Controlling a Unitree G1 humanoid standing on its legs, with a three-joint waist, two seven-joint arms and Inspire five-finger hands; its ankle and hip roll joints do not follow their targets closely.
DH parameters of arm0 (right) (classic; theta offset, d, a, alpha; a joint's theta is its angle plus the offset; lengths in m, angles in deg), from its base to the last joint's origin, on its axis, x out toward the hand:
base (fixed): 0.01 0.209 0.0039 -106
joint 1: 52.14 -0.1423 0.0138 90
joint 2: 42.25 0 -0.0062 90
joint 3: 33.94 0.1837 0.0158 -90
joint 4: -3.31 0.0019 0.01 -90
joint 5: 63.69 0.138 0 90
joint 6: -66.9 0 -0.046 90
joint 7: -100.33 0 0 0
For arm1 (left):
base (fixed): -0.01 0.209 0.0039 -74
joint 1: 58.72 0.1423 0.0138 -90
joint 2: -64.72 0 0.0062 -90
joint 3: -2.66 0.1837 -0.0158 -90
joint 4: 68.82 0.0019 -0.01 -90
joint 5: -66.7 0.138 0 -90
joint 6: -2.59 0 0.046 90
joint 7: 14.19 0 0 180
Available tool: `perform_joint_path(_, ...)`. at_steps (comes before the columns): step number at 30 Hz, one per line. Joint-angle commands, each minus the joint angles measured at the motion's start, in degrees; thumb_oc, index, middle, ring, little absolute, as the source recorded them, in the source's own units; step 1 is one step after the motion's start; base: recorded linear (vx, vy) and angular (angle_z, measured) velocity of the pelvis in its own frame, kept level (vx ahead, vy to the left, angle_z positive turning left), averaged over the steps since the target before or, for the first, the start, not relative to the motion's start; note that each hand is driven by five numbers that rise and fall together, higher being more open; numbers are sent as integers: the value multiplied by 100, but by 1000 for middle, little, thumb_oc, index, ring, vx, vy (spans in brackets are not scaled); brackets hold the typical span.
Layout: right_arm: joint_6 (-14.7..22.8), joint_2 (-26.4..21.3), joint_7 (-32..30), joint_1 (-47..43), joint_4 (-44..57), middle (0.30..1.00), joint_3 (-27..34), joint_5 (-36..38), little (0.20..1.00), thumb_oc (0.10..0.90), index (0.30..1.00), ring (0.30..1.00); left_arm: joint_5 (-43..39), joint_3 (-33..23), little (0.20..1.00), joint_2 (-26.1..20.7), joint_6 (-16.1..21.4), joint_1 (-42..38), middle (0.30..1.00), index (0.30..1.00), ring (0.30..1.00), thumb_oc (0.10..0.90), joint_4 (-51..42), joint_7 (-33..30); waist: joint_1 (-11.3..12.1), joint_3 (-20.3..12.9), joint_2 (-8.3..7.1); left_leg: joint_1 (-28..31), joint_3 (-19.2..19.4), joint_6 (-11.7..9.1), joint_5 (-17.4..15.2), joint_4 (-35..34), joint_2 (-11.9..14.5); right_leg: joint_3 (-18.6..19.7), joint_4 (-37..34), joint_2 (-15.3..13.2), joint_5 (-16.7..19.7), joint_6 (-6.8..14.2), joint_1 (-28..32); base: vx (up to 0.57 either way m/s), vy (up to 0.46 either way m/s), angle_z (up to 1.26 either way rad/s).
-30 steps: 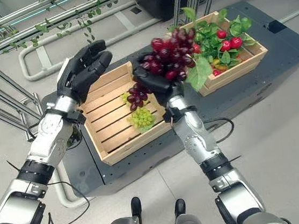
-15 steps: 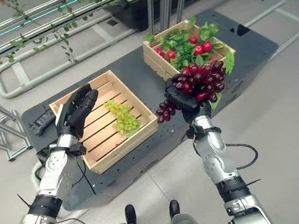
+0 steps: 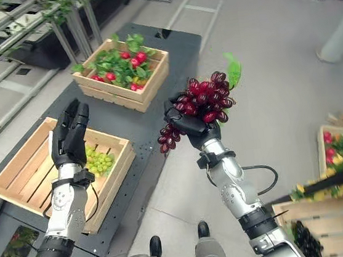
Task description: Pick up the fruits from the basket on one side to the basket on the other side
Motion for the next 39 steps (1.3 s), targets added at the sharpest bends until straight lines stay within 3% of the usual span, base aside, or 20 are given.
perform_joint_path(1, 702, 6, 527, -518, 480, 300, 35, -63, 300, 400, 300, 300, 0, -177, 900, -338, 1019, -264, 900, 900, 900, 800, -663, 44, 172, -937, 23, 199, -588, -79, -635, 28, -299, -243, -385, -36, 169, -109, 682, -222, -119, -70)
perform_joint_path(3, 778, -20, 553, -494, 402, 300, -23, -65, 300, 400, 300, 300, -34, -132, 900, -317, 1093, -352, 900, 900, 900, 800, -584, 78, 223, -1011, -115, 61, -521, -76, -646, 198, -325, -255, -552, 48, -93, -94, 966, -178, -195, -32)
perform_joint_path(4, 743, 18, 668, -523, 323, 300, -56, -27, 300, 400, 300, 300, 3, -133, 900, -266, 1064, -416, 900, 900, 900, 800, -632, -9, 344, -1114, -265, -72, -356, -175, -672, 371, -297, -539, -1292, 27, -300, -143, 1398, -179, -250, -25)
perform_joint_path(6, 682, 45, 664, -604, 244, 300, -92, -29, 300, 400, 300, 300, 4, -147, 900, -241, 1016, -434, 900, 900, 900, 800, -664, -81, 392, -1146, -313, -111, -226, -263, -709, 406, -224, -605, -1718, 15, -251, -135, 1543, -149, -238, -43)
perform_joint_path(8, 573, 39, 571, -661, 237, 300, -101, -117, 300, 400, 300, 300, -154, -104, 900, -158, 814, -545, 900, 900, 900, 800, -688, -54, 324, -1126, -336, -193, -255, -362, -693, 414, -153, -248, -1924, 209, -259, -199, 1583, -114, -195, -62)
perform_joint_path(12, 493, -92, 610, -556, 269, 300, 60, -114, 300, 400, 300, 300, -2, 190, 900, 203, 800, -680, 900, 900, 900, 800, -670, -119, 173, -1113, -358, -220, -210, -532, -501, 204, 27, -383, -2094, 302, -215, -297, 1584, -141, -145, -19)
perform_joint_path(18, 367, -34, 620, -196, 191, 300, 130, -181, 300, 400, 300, 300, 114, 248, 900, 335, 775, -554, 900, 900, 900, 800, -723, -150, 43, -1188, -309, -87, -260, -669, -225, -231, 222, -406, -2108, 491, -256, -421, 1558, -64, -120, 2)
perform_joint_path(22, 228, -94, 570, 23, 74, 300, 147, -116, 300, 400, 300, 300, -128, 261, 900, 352, 806, -421, 900, 900, 900, 800, -722, -8, -15, -1220, -281, -82, -392, -721, -108, -349, 163, -315, -2283, 582, -97, -458, 1517, -96, -65, 3)
perform_joint_path(23, 229, -107, 583, 19, 32, 300, 145, -94, 300, 400, 300, 300, -153, 262, 900, 355, 803, -416, 900, 900, 900, 800, -726, -1, -26, -1215, -289, -84, -414, -713, -162, -270, 140, -294, -2289, 574, -72, -464, 1488, -211, 23, -2)
perform_joint_path(25, 9, -108, 776, -85, -212, 300, 81, 170, 300, 400, 300, 300, -60, 313, 900, 444, 825, -320, 900, 900, 900, 800, -810, -198, -85, -1123, -458, -216, -667, -669, -650, 1148, -177, -15, -2319, 415, 198, -495, 1302, -228, 65, -8)
perform_joint_path(27, -225, -76, 960, -77, -293, 300, -12, 275, 300, 400, 300, 300, 49, 259, 900, 467, 825, -193, 900, 900, 900, 800, -908, -302, -70, -1060, -454, -178, -953, -545, -891, 1390, -341, 156, -2204, 398, 254, -465, 1191, -118, 123, -28)
perform_joint_path(29, -421, 3, 1082, -65, -343, 300, -119, 255, 300, 400, 300, 300, 21, 204, 900, 441, 828, -117, 900, 900, 900, 800, -966, -286, -46, -1037, -356, 27, -1243, -473, -943, 872, -331, 305, -2031, 459, 195, -434, 1079, -100, 173, -79)
perform_joint_path(31, -388, 76, 1040, -126, -464, 300, -265, 200, 300, 400, 300, 300, -92, 307, 900, 327, 790, -274, 900, 900, 900, 800, -886, -189, -104, -1012, -207, 353, -1156, -405, -752, 33, -161, 279, -1825, 481, 59, -364, 947, -165, 220, -97)
perform_joint_path(34, -316, 79, 870, -60, -389, 300, -225, 440, 300, 400, 300, 300, -70, 566, 900, 361, 679, -561, 900, 900, 900, 800, -804, -220, -141, -919, -266, 354, -1282, -398, -751, 47, -279, 201, -1788, 329, 201, -205, 869, -162, 121, -27)
perform_joint_path(39, -295, 205, 1033, -33, -515, 300, -307, 226, 300, 400, 300, 300, 89, 594, 900, 343, 743, -470, 900, 900, 900, 800, -723, -185, -295, -711, -280, 546, -931, -214, -1072, 144, -424, 378, -1859, 117, 576, 33, 567, -116, 150, -28)
